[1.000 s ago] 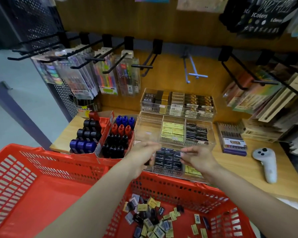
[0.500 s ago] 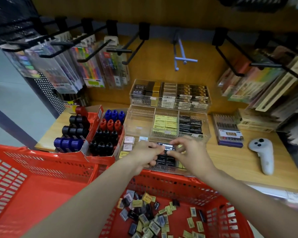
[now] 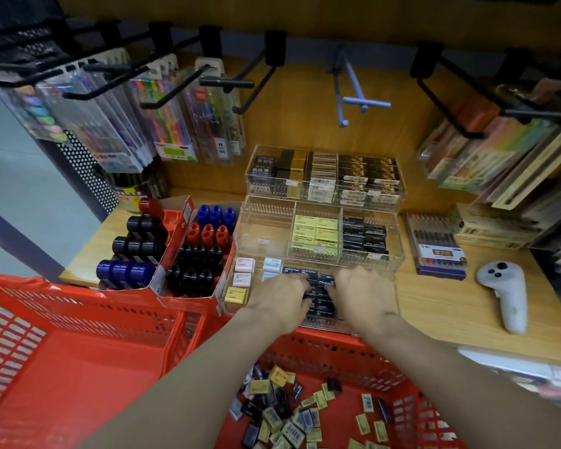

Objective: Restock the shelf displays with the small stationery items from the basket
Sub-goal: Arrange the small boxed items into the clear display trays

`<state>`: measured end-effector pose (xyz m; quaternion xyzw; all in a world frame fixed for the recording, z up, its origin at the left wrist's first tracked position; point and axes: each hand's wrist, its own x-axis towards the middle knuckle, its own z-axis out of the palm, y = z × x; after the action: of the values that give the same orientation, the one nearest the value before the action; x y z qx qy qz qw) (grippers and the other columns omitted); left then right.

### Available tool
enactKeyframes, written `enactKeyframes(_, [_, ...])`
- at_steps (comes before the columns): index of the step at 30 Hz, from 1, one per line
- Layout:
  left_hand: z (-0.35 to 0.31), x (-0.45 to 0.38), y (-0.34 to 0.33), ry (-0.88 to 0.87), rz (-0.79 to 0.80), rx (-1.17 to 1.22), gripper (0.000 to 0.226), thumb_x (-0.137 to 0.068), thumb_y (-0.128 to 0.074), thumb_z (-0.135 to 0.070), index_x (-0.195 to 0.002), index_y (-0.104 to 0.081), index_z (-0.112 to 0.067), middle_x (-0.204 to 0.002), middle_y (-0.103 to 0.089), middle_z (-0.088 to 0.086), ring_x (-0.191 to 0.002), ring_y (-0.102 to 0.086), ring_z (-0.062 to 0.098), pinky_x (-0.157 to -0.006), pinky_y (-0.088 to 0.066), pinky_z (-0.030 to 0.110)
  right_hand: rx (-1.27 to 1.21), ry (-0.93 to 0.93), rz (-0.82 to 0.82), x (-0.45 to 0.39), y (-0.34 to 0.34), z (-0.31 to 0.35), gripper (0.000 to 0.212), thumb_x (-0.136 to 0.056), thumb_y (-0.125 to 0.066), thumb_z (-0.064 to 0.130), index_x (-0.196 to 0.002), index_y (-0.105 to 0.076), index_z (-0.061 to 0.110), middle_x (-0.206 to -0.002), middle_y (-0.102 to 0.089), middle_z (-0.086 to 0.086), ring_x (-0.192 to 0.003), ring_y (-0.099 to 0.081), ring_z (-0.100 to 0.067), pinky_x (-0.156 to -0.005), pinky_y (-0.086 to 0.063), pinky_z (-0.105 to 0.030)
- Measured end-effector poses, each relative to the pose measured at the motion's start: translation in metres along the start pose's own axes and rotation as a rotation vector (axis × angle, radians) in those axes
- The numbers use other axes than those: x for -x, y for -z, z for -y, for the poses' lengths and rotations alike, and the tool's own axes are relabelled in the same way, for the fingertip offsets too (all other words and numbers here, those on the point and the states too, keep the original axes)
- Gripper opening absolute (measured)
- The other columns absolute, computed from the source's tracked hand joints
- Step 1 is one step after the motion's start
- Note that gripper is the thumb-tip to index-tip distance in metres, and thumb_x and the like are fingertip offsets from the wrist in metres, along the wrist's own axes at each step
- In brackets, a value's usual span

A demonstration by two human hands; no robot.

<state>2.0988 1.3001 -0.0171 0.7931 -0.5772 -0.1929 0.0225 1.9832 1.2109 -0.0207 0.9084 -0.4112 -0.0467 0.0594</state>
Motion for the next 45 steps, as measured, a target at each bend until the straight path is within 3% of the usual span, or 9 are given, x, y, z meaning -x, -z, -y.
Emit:
enactKeyframes(8, [0.004,-0.001,0.002,0.052,0.006,0.209,0.034,-0.098,-0.052,-0.026,-0.131,-0.058,-0.023,-0.145,-0.049,-0.003,-0.114,-0.058,0.021,-0.090,-0.049,0.030,-0.109,0.106,-0.057,0.020,-0.005,-0.003,0.037,-0.102,-0.038,0.048,-0.115,-0.066,0.028,-0.120,-0.050,-0.001,-0.090,-0.066,-0.024,-0.059,-0.044,-0.030])
enactKeyframes(12, [0.002,0.006,0.011,0.207,-0.016,0.817,0.029,-0.100,-0.044,-0.016,-0.123,-0.059,-0.024,-0.117,-0.056,0.001,-0.076,-0.053,0.010,-0.068,-0.044,0.017,-0.125,0.065,0.082,0.022,-0.003,-0.003,0.043,-0.105,-0.026,0.044,-0.140,-0.047,0.032,-0.122,-0.045,-0.007,-0.094,-0.066,-0.028,-0.064,-0.047,-0.033])
enactKeyframes(14, [-0.003,0.017,0.021,0.369,-0.009,1.274,0.033,-0.101,-0.037,-0.004,-0.113,-0.061,-0.023,-0.108,-0.056,0.006,-0.078,-0.050,0.013,-0.079,-0.050,0.026,-0.210,0.055,0.153,0.025,0.002,-0.008,0.045,-0.105,-0.028,0.043,-0.148,-0.036,0.032,-0.128,-0.046,-0.009,-0.099,-0.065,-0.031,-0.074,-0.051,-0.036])
enactKeyframes(17, [-0.006,0.031,0.037,0.345,0.010,1.720,0.041,-0.096,-0.040,0.013,-0.120,-0.062,-0.013,-0.115,-0.058,0.013,-0.094,-0.056,0.019,-0.103,-0.047,0.038,-0.683,0.041,0.134,0.032,0.019,-0.019,0.037,-0.101,-0.048,0.029,-0.137,-0.054,0.022,-0.114,-0.061,-0.001,-0.084,-0.066,-0.016,-0.075,-0.052,-0.028])
enactKeyframes(22, [-0.032,0.042,0.060,0.196,-0.162,1.967,0.035,-0.081,-0.069,0.003,-0.114,-0.066,-0.008,-0.106,-0.073,0.014,-0.097,-0.072,0.020,-0.088,-0.057,0.031,-1.877,-0.194,0.312,0.047,0.077,-0.026,0.022,-0.089,-0.070,0.024,-0.105,-0.069,0.008,-0.093,-0.076,-0.008,-0.089,-0.074,-0.021,-0.071,-0.058,-0.021])
enactKeyframes(27, [-0.059,0.042,0.066,0.139,-0.239,1.909,0.033,-0.064,-0.080,-0.018,-0.094,-0.071,-0.011,-0.094,-0.076,0.011,-0.090,-0.074,0.019,-0.072,-0.059,0.026,-2.004,-0.264,0.155,0.056,0.099,-0.040,0.029,-0.075,-0.078,0.021,-0.098,-0.070,0.004,-0.077,-0.075,-0.006,-0.082,-0.074,-0.023,-0.071,-0.058,-0.023])
enactKeyframes(31, [-0.073,0.035,0.065,0.176,-0.162,1.885,0.023,-0.086,-0.069,-0.031,-0.097,-0.073,-0.011,-0.098,-0.076,0.010,-0.088,-0.073,0.017,-0.074,-0.058,0.026,-1.990,-0.343,0.163,0.053,0.099,-0.050,0.016,-0.086,-0.072,0.016,-0.095,-0.072,0.003,-0.080,-0.075,-0.009,-0.076,-0.073,-0.019,-0.069,-0.058,-0.021])
enactKeyframes(39, [-0.078,0.017,0.066,0.037,-0.089,1.893,0.033,-0.092,-0.061,0.002,-0.116,-0.069,-0.018,-0.117,-0.072,0.003,-0.107,-0.069,0.014,-0.089,-0.057,0.027,-1.925,-0.254,0.113,0.035,0.092,-0.079,0.016,-0.080,-0.075,0.007,-0.096,-0.072,0.003,-0.098,-0.074,-0.017,-0.092,-0.073,-0.026,-0.076,-0.059,-0.026])
enactKeyframes(45, [-0.057,-0.007,0.055,-0.091,-0.294,0.488,0.050,-0.096,-0.061,-0.027,-0.144,-0.045,-0.031,-0.155,-0.034,-0.013,-0.140,-0.033,0.011,-0.118,-0.028,0.041,-0.757,-0.202,-0.141,-0.010,0.080,-0.113,0.018,-0.079,-0.080,0.020,-0.083,-0.066,0.030,-0.087,-0.065,0.012,-0.072,-0.058,-0.001,-0.057,-0.039,-0.007])
